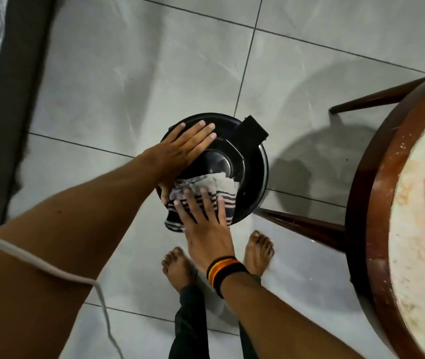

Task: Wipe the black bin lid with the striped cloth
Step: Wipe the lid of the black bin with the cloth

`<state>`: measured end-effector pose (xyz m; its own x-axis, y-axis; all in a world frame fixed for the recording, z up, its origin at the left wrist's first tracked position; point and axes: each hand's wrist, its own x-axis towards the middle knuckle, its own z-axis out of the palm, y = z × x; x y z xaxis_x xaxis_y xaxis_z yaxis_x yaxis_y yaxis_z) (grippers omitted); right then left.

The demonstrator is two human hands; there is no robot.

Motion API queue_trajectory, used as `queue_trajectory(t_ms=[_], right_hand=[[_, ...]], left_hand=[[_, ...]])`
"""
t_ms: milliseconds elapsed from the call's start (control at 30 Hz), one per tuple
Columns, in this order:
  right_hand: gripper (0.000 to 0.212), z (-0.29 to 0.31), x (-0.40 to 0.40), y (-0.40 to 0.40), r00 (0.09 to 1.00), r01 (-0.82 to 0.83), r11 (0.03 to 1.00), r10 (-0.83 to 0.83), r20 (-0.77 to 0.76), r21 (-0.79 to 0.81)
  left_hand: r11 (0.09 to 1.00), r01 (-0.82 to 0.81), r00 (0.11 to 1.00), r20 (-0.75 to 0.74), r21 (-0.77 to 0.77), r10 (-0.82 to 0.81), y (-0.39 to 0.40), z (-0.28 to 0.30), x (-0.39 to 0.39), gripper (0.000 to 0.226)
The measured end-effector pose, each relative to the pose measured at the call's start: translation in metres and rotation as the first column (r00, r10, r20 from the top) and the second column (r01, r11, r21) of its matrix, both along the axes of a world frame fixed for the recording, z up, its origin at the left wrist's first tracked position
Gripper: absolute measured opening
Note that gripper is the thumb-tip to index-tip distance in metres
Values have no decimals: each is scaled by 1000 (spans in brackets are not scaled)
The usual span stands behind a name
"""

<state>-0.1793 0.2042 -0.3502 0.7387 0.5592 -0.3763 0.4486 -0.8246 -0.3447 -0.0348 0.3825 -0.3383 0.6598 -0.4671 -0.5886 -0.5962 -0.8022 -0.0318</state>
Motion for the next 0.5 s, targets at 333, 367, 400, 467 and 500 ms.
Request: queue_trajectory(t_ms=[333, 367, 400, 467, 500], right_hand=[[71, -4, 62, -64, 976, 213, 969, -206, 65, -122], [72, -6, 73, -54, 982, 181, 978, -174, 72, -105], [74, -8, 85, -46, 989, 132, 987, -125, 76, -89], [79, -9, 110, -34, 995, 28, 997, -21, 102, -72], [78, -8, 124, -33, 993, -9, 997, 18, 120, -75]], left_hand=[[708, -668, 744, -192, -230, 640, -72, -4, -81, 176], [672, -702, 712, -202, -235, 672, -78, -6, -85, 174], [654, -720, 694, -209, -233, 689, -80, -8, -86, 173], [616, -758, 652, -223, -215, 725, -82, -8, -81, 176], [584, -784, 620, -230, -208, 750, -85, -6, -77, 178]])
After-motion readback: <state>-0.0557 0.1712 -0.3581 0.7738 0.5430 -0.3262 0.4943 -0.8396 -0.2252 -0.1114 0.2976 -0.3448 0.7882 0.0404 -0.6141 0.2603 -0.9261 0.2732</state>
